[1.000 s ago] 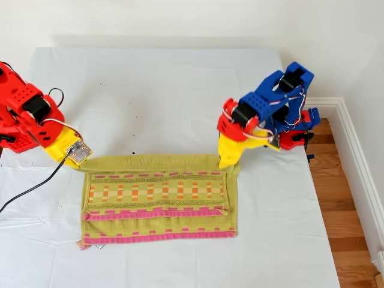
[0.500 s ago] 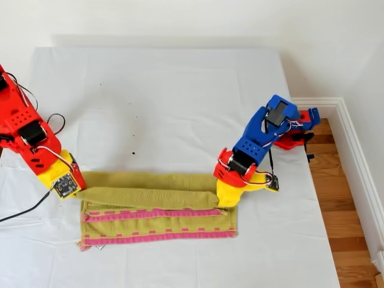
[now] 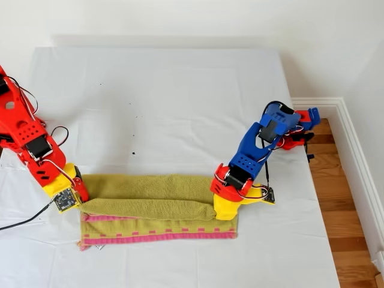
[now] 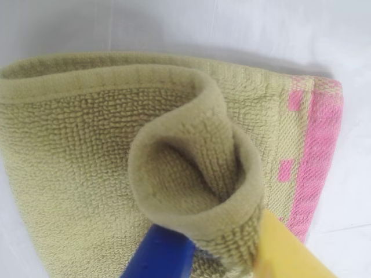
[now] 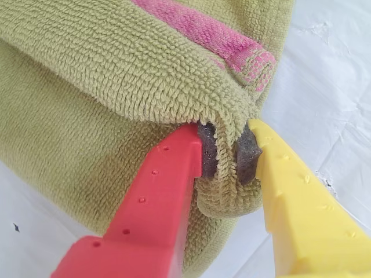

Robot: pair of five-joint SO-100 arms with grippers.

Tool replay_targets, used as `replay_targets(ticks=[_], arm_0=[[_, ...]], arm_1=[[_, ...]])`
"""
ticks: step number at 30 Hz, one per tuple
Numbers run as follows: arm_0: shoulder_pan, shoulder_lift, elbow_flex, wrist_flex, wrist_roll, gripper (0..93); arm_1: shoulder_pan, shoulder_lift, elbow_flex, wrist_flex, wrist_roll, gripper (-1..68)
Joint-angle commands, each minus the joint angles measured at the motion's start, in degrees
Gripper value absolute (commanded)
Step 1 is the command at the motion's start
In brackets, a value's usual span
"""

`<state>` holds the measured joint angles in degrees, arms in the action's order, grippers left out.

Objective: Fold the towel.

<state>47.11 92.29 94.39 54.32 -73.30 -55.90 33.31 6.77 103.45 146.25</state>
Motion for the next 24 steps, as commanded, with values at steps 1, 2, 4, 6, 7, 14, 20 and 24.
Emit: replay_targets(ticks=[1,2,4,6,7,14,20,24], arm_0=[[0.4,-0.1,-3.5,-2.4,2.5,11.1],[0.3,-0.4,-3.3,-4.0,3.6,17.7],[0.1,-1.6,-3.0,-8.0,5.6,30.8],[-0.2,-3.1,-3.3,-11.2,7.4,35.8],[-0.3,-3.3,-2.5,-13.9,7.9,39.7],[-1.9,-7.3,3.8,-42.1,13.1,64.3],[-1.6,-9.1,-3.6,-41.2,20.5,69.9],[0.1,-5.0,-3.0,-40.9,22.7,68.1]], arm_1=[[-0.2,-1.0,-7.1,-0.3,-0.7,4.5],[-0.1,-1.8,-8.1,-0.3,-0.9,9.0],[0.0,-3.7,-10.4,-0.3,-1.3,21.8],[0.3,-5.8,-13.2,-0.2,-1.8,23.3],[0.4,-6.5,-14.1,-0.2,-2.1,20.4],[0.7,-8.0,-16.2,-0.2,-2.1,24.7],[0.7,-7.8,-17.1,-0.2,-2.7,24.7],[0.4,-6.0,-17.2,-0.2,-3.5,24.7]])
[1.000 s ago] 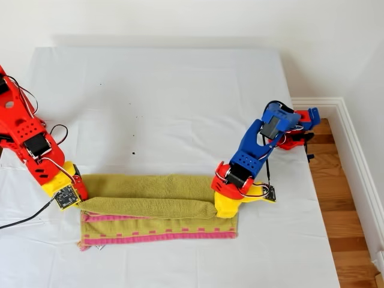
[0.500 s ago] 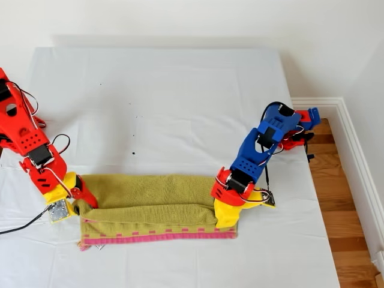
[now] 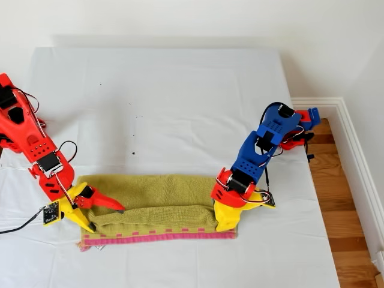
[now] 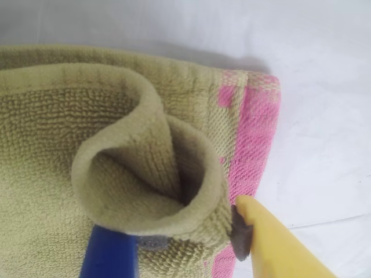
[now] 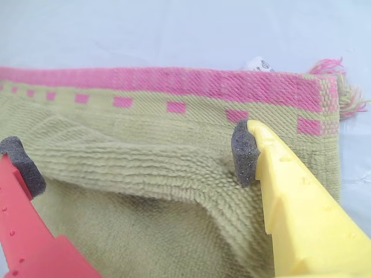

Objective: Fold the towel.

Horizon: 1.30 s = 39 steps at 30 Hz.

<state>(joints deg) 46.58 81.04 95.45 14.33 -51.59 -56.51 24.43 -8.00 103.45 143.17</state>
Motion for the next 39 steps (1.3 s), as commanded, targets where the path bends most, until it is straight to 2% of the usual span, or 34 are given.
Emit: replay_targets(ticks=[1,8,10,11,13,15,18,21,24,29,38,39], arm_0=[[1.1,7.6,-2.9,-1.8,0.8,68.1],[1.6,13.3,-1.1,-1.4,1.1,66.9],[1.3,14.6,-0.4,-1.1,1.4,66.5],[1.1,15.4,-0.4,-0.2,1.7,67.1],[0.4,16.5,-1.4,4.0,3.7,70.8],[-0.3,17.7,-3.9,12.4,4.0,76.2],[-1.0,20.6,-3.0,17.1,4.9,80.4],[-1.8,25.1,2.6,16.3,5.1,83.1],[-2.6,30.8,12.5,8.5,5.9,83.2],[-3.0,40.3,25.6,2.6,3.3,84.6],[-3.3,43.7,29.3,4.0,0.7,87.4],[-3.3,43.9,29.4,4.4,0.4,87.4]], arm_1=[[1.0,3.4,-2.8,-0.2,-0.9,24.7],[0.9,11.4,-1.6,-0.3,-6.3,23.3],[1.1,17.1,3.5,-0.3,-8.2,12.4],[1.1,22.6,9.6,-0.3,-8.3,0.2],[0.7,31.5,18.8,-0.3,-8.6,0.2],[0.6,38.3,24.7,-0.3,-10.6,0.2],[1.3,47.7,32.5,-0.3,-14.6,0.2],[2.4,56.7,39.9,-0.3,-18.8,0.2],[2.8,62.6,43.3,-0.3,-20.5,0.2],[0.6,49.8,31.1,-0.3,-18.8,0.2],[0.2,20.5,-2.3,-0.4,-17.8,0.2],[0.4,18.9,-3.6,-0.4,-17.6,2.4]])
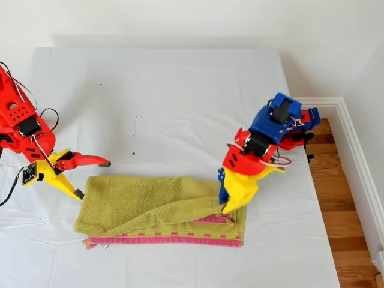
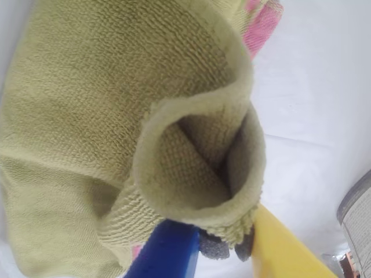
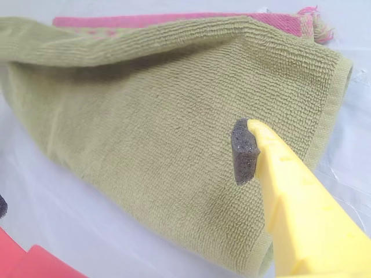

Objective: Fold the towel.

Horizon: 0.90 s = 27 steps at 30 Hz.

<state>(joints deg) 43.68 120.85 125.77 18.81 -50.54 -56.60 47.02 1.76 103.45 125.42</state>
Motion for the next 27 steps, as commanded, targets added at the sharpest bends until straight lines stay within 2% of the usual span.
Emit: replay_targets(ticks=[1,2,3,9,13,17,20,22,24,27], arm_0=[[-0.4,4.3,-0.9,-0.1,-0.8,87.4],[-0.3,4.4,-0.9,-0.1,-0.8,87.4],[-0.2,4.4,-1.1,0.0,-0.7,87.4],[-0.2,3.1,-2.3,0.7,-1.6,87.2],[-0.3,3.0,-2.0,0.7,-1.8,86.9],[-0.1,2.8,-2.0,0.7,-2.0,87.0],[0.0,3.0,-1.8,0.7,-1.8,87.2],[0.0,3.7,-1.1,1.3,-2.5,87.7],[-0.1,4.6,0.1,1.1,-2.7,88.3],[-0.5,6.2,3.1,-1.3,-2.0,88.7]], arm_1=[[0.4,-4.5,-13.4,-0.4,0.9,13.0],[0.4,-4.9,-13.4,-0.4,1.5,20.4],[0.4,-5.5,-13.4,-0.7,1.7,21.6],[-0.4,-6.2,-13.4,-2.6,2.8,21.8],[-0.9,-1.8,-11.6,-0.3,1.6,21.9],[1.7,11.8,3.5,-0.4,-6.2,20.7],[4.7,23.7,15.5,-0.4,-15.8,24.0],[7.8,31.3,22.1,-0.4,-24.9,15.8],[11.3,37.4,26.4,-0.4,-33.5,0.6],[16.8,45.9,31.3,-0.4,-43.6,0.3]])
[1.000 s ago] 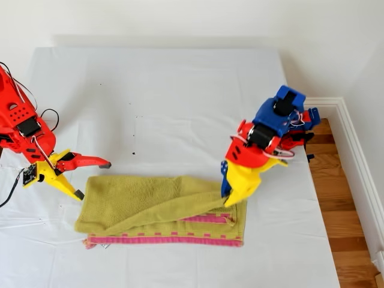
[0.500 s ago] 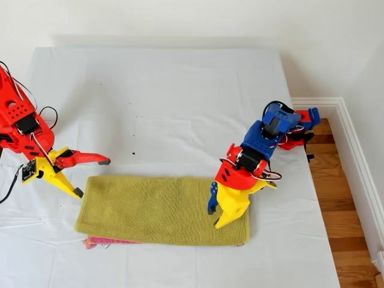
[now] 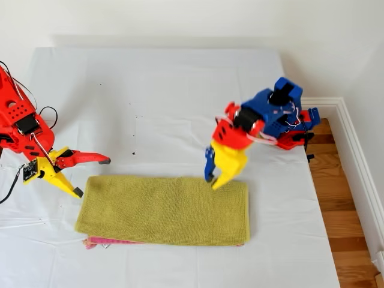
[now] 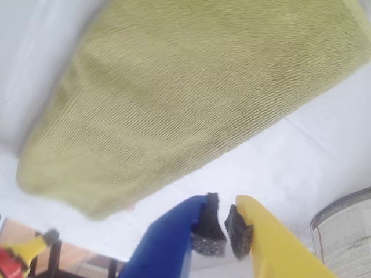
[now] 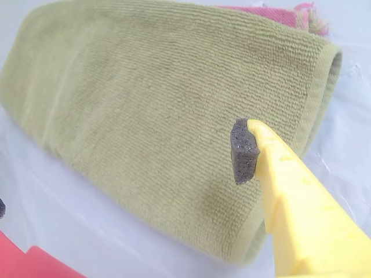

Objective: Fold the towel.

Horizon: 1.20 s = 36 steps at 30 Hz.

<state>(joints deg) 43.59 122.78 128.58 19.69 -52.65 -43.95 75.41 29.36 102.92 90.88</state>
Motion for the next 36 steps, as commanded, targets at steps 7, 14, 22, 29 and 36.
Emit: replay_targets(ticks=[7,14,22,29,36], arm_0=[[-1.8,7.6,4.9,-3.3,0.6,89.0],[-2.5,14.0,12.1,-4.7,0.8,89.0],[-4.1,24.7,21.4,-3.7,0.1,88.9],[-4.6,25.8,21.7,-3.1,1.8,88.7],[-3.6,22.2,17.4,-1.7,4.2,88.6]], arm_1=[[18.5,38.4,18.6,-8.6,-47.0,0.2],[27.3,79.7,76.5,-43.0,-69.7,0.2],[33.0,107.5,121.8,-67.1,-81.0,0.2],[38.6,122.8,144.5,-71.5,-84.8,0.3],[39.9,122.8,151.5,-64.2,-101.0,1.3]])
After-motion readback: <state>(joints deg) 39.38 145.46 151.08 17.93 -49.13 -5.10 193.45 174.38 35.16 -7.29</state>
